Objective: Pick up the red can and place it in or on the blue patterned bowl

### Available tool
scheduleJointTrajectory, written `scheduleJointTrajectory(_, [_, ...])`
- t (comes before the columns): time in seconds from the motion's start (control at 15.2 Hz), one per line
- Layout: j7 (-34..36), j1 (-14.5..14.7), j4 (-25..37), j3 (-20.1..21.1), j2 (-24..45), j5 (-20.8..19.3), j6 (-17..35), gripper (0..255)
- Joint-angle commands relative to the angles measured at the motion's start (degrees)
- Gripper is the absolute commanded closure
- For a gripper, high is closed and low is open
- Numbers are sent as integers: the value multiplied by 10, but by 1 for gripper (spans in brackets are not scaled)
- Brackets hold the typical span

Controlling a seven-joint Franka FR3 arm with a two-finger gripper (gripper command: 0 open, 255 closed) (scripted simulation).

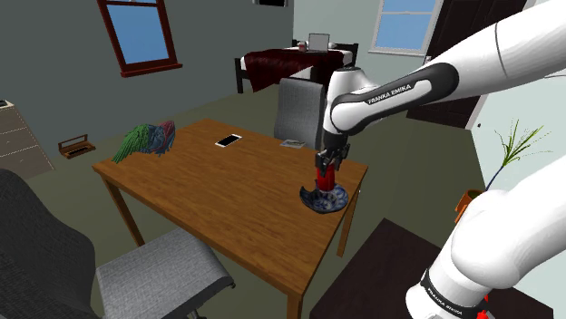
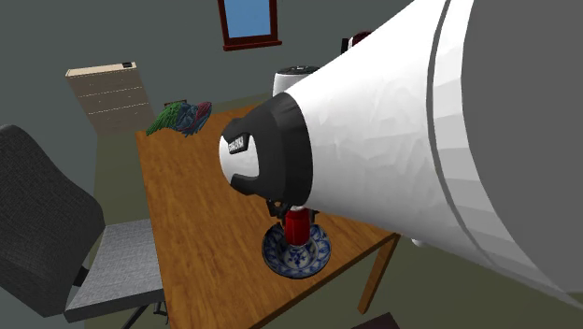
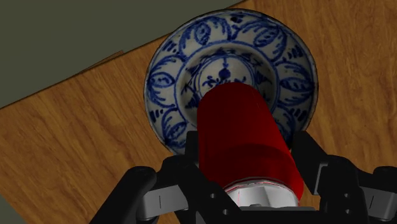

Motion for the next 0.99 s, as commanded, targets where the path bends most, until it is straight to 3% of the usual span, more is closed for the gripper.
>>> scheduleJointTrajectory(0.0, [1,0,-11,0,7,0,18,255])
scheduleJointTrajectory(0.13, [1,0,-22,0,19,0,42,255])
scheduleJointTrajectory(0.66, [1,0,-22,0,19,0,42,255])
scheduleJointTrajectory(0.73, [1,0,-22,0,19,0,42,0])
scheduleJointTrajectory(0.92, [1,0,-22,0,19,0,42,0])
